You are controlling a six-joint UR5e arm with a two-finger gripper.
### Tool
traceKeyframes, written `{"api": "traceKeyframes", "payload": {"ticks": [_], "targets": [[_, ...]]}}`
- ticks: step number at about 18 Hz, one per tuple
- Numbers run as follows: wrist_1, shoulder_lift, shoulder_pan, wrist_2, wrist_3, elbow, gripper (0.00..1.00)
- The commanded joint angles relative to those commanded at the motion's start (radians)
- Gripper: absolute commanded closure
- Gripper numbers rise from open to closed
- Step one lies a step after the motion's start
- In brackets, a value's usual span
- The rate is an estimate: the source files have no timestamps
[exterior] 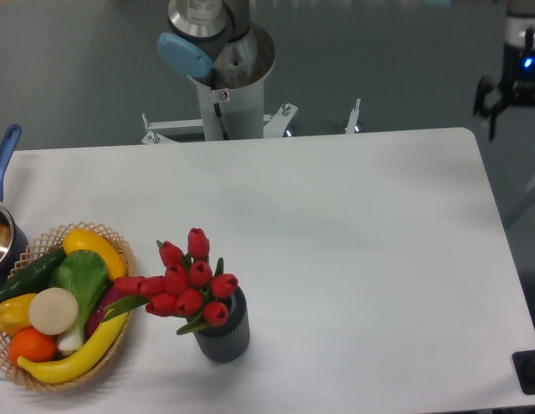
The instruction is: Insert the flowers into the vase
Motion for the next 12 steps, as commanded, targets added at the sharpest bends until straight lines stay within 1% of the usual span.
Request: {"api": "traceKeyframes", "payload": {"ticks": [2, 3, 5, 7, 9, 11, 12], "targets": [[-0.135, 0.006, 0.057, 0.014, 0.083, 0.068, 0.0], [-0.186, 0.02, 0.087, 0.014, 0.109, 0.088, 0.0], [-0.264, 0.058, 0.158, 0.014, 0.19, 0.099, 0.0], [-0.321, 0.092, 0.228, 0.014, 0.287, 0.099, 0.0], [-0.375, 0.129, 0.29, 0.017, 0.346, 0.091, 0.0], [-0.427, 0.146, 0.365, 0.02, 0.439, 0.091, 0.0], [-0.438, 0.155, 0.38, 0.022, 0.45, 0.091, 0.0]]}}
